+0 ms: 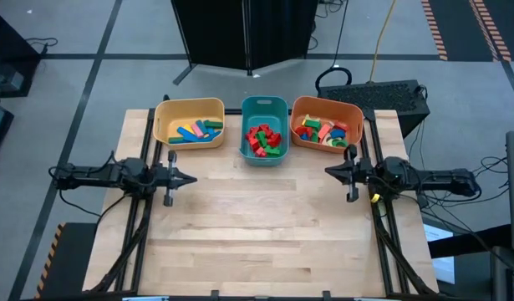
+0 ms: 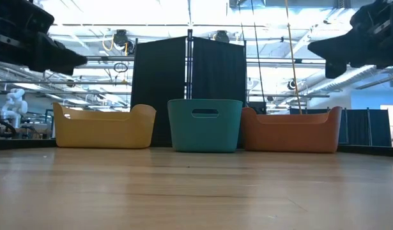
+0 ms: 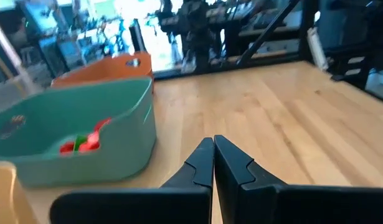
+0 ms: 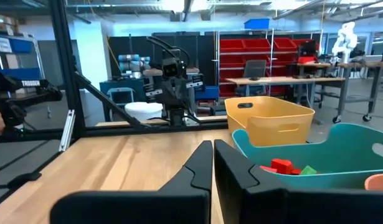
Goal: Sort blocks by size
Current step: Return to Home Position
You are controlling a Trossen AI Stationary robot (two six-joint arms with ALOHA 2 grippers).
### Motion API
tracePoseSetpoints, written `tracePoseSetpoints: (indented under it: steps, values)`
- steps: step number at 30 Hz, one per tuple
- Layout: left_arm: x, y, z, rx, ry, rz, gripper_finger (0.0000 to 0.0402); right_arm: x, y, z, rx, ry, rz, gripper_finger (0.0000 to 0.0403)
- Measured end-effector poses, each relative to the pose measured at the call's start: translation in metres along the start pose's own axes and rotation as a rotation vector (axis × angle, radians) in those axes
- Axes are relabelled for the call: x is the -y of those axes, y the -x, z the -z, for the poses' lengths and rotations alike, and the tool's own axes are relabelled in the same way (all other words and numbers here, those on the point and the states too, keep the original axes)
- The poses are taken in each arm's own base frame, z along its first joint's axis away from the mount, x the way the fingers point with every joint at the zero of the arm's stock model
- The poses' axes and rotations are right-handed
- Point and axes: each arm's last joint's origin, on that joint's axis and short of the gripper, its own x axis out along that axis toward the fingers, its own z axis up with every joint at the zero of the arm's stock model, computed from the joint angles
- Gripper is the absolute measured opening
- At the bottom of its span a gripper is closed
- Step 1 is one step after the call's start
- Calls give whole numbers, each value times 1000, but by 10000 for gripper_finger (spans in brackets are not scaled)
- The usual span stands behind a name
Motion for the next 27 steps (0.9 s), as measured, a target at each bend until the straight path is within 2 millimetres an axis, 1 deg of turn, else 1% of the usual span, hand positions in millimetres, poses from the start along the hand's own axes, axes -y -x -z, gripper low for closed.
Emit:
tracePoseSetpoints:
  steps: [5,9,14,17,22,24,27]
  values:
    - [1,0,-5,60,-33,37,1,0,7,-2,27,0,-5,0]
    - [0,0,-8,84,-38,34,1,-1,7,-2,31,11,-47,0]
    - [0,1,-10,100,-37,33,1,-1,7,0,8,2,-49,0]
    - [-1,3,-13,89,3,37,1,-1,7,0,7,0,-49,0]
    - [0,2,-8,54,41,51,0,-1,7,0,7,0,-48,0]
    - [1,0,-3,46,57,51,0,-1,7,1,6,-5,-48,0]
    - [2,-4,2,87,66,47,0,-1,7,8,-27,-23,-46,0]
